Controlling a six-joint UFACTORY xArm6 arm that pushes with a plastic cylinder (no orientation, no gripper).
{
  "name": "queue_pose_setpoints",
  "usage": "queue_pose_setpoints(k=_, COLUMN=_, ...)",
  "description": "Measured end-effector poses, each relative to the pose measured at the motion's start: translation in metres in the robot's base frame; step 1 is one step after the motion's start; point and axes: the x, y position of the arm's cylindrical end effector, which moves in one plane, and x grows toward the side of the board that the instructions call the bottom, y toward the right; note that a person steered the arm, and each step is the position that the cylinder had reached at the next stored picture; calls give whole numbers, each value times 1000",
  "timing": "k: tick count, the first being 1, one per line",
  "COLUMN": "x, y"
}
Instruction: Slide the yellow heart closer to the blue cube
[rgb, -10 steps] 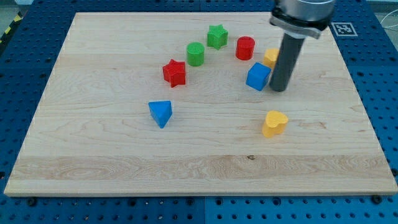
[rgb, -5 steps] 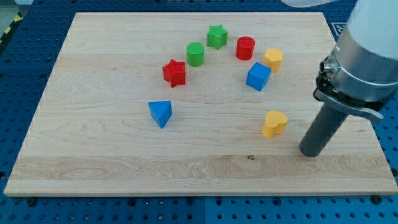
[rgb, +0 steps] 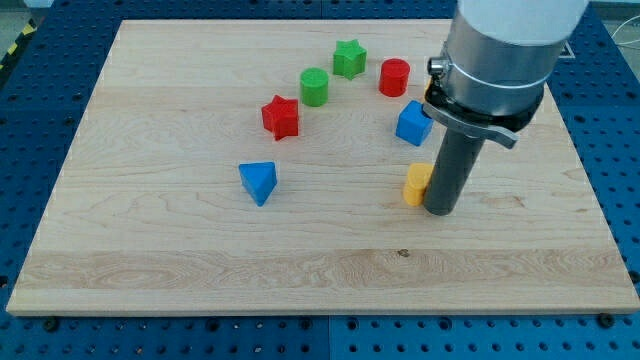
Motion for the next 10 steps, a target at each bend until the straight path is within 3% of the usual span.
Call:
queue_pose_setpoints(k=3, x=-36, y=-5)
queue_pose_setpoints(k=10, x=-39, y=-24)
